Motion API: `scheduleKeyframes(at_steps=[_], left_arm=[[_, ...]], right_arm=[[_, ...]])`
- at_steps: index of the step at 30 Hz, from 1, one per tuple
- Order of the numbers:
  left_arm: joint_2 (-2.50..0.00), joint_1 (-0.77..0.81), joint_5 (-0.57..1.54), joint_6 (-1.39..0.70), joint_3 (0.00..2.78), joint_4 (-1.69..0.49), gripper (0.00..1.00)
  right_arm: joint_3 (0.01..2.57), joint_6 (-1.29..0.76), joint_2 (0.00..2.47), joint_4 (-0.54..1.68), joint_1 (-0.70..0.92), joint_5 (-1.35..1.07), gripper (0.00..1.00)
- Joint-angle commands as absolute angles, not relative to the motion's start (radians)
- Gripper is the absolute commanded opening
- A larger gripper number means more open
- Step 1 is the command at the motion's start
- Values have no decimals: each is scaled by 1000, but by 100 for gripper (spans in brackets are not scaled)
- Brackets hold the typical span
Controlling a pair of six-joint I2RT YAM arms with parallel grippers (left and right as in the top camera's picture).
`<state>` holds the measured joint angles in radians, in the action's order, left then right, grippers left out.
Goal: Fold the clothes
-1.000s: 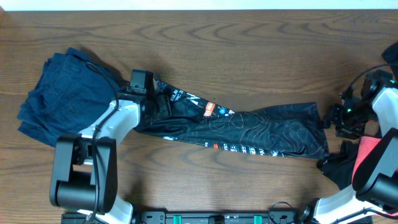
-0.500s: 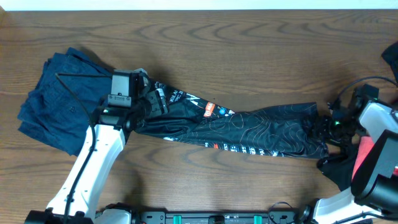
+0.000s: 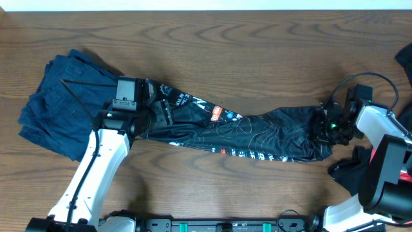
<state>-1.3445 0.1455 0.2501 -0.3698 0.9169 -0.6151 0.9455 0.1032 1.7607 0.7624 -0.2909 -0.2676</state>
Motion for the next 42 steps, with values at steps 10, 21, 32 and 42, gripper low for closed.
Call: scheduleKeyframes(at_steps=[10, 21, 32, 42], left_arm=[[-1341, 141, 262, -376, 919, -703, 73], [-1341, 141, 262, -376, 919, -711, 73], [-1341, 141, 262, -376, 919, -718, 73], [-1341, 141, 262, -376, 918, -719, 74]], right_arm=[[1336, 59, 1786, 895, -379, 75, 1], [1368, 43, 1786, 991, -181, 1, 1], [1303, -75, 1786, 970, 117, -8, 1], [1188, -101, 1786, 820, 256, -35, 3]])
